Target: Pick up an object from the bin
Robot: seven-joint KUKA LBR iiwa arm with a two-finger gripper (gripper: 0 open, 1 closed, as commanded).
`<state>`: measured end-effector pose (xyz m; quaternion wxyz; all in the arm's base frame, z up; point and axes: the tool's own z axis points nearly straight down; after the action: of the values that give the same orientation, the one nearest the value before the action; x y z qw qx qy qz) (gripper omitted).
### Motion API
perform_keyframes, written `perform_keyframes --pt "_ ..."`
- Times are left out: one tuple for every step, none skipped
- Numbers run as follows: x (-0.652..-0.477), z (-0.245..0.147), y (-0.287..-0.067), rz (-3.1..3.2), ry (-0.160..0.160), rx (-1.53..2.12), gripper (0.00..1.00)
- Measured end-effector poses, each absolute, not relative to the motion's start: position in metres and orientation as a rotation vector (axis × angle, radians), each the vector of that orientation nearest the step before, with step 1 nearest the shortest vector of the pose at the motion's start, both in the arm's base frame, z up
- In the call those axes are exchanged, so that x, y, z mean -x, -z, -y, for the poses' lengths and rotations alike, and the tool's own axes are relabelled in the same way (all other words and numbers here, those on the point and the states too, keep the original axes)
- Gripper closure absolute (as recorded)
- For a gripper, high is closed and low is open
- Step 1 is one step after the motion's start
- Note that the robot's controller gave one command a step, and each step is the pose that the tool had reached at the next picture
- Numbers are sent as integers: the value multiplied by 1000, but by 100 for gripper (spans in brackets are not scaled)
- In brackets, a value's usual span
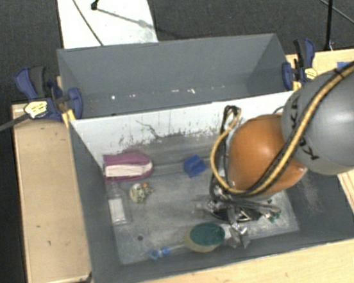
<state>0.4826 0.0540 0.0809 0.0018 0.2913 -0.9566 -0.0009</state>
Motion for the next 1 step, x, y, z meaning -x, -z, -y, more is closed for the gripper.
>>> perform_keyframes --pt "-485 -55 -84 3010 2 -909 100"
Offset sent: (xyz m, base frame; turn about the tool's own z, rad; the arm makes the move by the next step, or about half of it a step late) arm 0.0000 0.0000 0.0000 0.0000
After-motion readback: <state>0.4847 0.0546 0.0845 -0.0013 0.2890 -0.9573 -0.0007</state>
